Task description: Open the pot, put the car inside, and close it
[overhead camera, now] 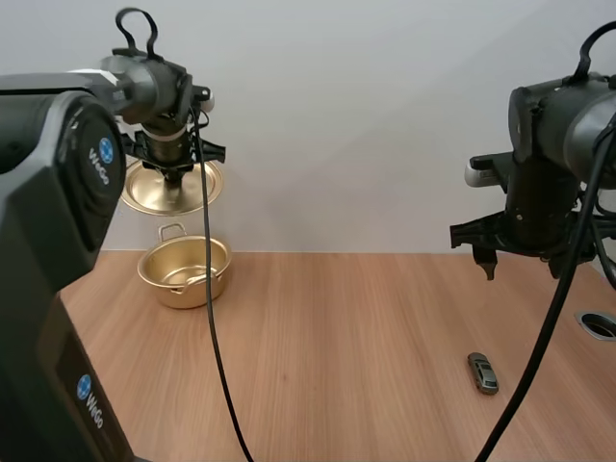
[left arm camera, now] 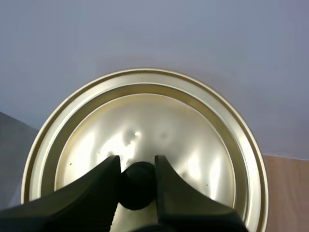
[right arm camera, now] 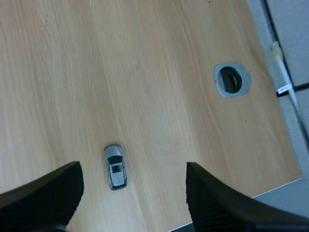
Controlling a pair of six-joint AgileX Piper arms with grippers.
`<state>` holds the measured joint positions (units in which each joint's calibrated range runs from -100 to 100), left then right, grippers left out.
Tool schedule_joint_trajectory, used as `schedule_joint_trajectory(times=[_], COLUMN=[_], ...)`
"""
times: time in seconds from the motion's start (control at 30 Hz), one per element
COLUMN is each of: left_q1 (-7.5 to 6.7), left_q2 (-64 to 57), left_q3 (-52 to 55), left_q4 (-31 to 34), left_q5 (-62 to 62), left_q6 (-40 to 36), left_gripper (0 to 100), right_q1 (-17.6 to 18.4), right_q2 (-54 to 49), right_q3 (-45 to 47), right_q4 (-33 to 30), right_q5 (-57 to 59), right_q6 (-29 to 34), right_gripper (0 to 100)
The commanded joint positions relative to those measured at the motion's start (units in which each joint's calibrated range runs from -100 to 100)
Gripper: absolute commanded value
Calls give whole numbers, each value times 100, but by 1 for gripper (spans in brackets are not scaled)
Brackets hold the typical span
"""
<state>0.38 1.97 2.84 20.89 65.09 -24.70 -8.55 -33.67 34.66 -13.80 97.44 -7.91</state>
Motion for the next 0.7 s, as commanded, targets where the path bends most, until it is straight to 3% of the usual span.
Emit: schedule_joint_trajectory(times=[0.0,0.13,0.37,0.67], left_q1=[1,1,1,1], left_q2=[-408,-901,-1229,-1304], left_q3=[-67,-67,-67,-67], left_q4=[-671,-1084,-1120,-1247], left_q5=[244,650,1425,2728], left_q6=[753,1125,1136,1166], left_gripper=[0,0,0,0], right_q1=[-106,-107,-107,-107], right_q2=[8,8,8,129], right_q3=[321,1114,2095,2230], right_q4=[524,972,1000,661], right_q5=[-231,-381,-1416,-2141], right_q6=[-43,-293,-562,-667], right_gripper=[100,100,100,100])
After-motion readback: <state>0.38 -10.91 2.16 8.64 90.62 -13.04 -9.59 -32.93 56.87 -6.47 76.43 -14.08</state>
